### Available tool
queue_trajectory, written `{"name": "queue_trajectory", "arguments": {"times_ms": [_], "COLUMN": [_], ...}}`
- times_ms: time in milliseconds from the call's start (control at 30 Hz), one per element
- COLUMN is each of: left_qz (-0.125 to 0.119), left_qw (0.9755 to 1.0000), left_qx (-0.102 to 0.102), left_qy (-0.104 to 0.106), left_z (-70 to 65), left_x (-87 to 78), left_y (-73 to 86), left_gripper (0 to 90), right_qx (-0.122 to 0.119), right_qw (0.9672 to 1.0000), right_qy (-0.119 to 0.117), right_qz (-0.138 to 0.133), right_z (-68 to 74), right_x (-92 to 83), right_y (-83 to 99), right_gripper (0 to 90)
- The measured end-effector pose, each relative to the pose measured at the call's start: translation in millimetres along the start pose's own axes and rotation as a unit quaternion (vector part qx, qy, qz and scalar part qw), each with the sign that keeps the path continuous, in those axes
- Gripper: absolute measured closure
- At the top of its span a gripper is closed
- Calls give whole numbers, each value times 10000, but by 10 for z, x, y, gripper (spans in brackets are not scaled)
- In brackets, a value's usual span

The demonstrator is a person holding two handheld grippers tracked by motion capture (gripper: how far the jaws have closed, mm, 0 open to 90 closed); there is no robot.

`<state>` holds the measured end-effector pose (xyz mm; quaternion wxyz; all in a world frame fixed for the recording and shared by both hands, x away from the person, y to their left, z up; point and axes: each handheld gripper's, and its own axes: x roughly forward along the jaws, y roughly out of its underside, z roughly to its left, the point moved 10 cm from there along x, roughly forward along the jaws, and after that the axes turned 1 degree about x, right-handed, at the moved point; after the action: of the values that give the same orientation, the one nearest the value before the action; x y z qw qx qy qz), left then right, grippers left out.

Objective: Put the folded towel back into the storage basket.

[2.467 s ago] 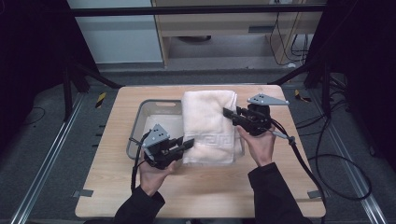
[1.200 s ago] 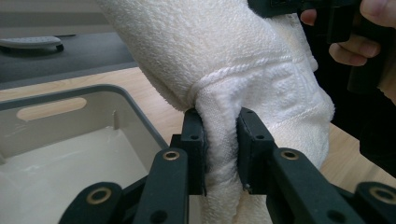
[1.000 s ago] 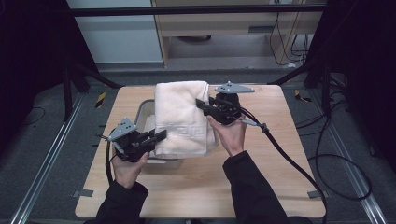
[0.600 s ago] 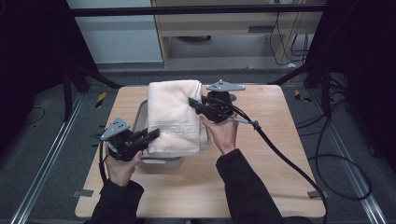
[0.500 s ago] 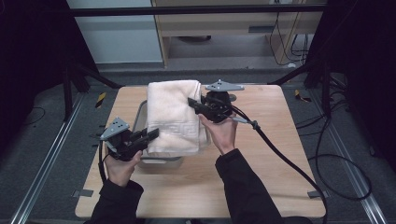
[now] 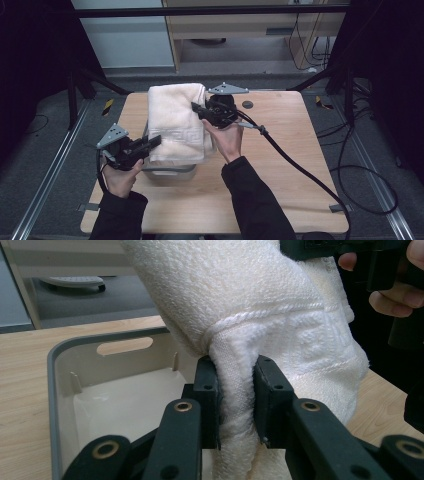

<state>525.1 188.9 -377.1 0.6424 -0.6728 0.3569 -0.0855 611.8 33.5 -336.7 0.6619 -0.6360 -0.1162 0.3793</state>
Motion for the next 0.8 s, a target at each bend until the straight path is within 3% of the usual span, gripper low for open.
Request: {"name": "queue_trajectory", "arguments": {"times_ms": [567, 800], "left_qz": [61, 116], "left_qw": [9996, 9992], "left_qx": [-81, -156], "left_qy": [-276, -338], "left_z": [248, 358], "left_x": [-77, -96], "left_y": [44, 75], "left_gripper": [739, 739], "right_qx": [11, 124], "right_qw": [10000, 9999], "right_qy": [-30, -92], "right_qz": [56, 67], "right_z": [143, 177], "right_x": [255, 386], "right_y": [9, 53], "right_gripper": [666, 666]}}
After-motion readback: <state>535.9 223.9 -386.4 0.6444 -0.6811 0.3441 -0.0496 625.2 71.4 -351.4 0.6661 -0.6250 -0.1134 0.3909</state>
